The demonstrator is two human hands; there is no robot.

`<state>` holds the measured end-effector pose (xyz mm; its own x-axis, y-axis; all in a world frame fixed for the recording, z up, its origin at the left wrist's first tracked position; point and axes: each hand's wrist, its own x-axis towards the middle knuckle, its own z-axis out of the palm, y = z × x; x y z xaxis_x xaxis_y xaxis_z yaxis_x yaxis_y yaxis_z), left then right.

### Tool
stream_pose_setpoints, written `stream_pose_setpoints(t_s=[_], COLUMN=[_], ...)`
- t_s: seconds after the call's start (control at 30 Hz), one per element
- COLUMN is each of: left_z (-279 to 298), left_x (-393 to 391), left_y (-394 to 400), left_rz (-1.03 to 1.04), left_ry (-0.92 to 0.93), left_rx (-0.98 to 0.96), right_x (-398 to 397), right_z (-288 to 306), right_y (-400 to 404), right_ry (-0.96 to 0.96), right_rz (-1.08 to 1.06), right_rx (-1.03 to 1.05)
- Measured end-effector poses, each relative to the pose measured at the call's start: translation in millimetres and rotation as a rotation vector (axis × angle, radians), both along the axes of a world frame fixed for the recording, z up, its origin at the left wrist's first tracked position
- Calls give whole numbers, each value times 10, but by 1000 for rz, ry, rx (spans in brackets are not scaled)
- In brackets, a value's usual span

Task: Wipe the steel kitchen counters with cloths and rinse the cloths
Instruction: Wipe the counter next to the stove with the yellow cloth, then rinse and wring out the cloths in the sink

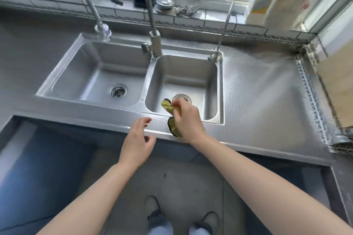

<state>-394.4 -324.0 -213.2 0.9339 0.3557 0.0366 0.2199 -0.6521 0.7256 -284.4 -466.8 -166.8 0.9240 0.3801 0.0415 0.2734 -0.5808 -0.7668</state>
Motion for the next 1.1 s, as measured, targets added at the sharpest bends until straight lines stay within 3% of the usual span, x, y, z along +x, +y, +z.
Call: stream_pose_setpoints(t_s=[0.23,0.5,0.9,1.1], left_z=[123,229,92,-11], left_x=[-216,25,1072,1498], left_y=[963,1585,2321,2550], left_rz=[2,229,311,383], left_ry=[205,115,110,120], left_rx=[-215,-674,-599,-606], right_x=[-277,-181,1087,1830], right_z=[199,244,21,-68], right_y=[1284,2051,2544,2450], right_ry=[18,104,210,145], right_rz=[86,136,129,-46], right_rx=[101,128,-31,-79])
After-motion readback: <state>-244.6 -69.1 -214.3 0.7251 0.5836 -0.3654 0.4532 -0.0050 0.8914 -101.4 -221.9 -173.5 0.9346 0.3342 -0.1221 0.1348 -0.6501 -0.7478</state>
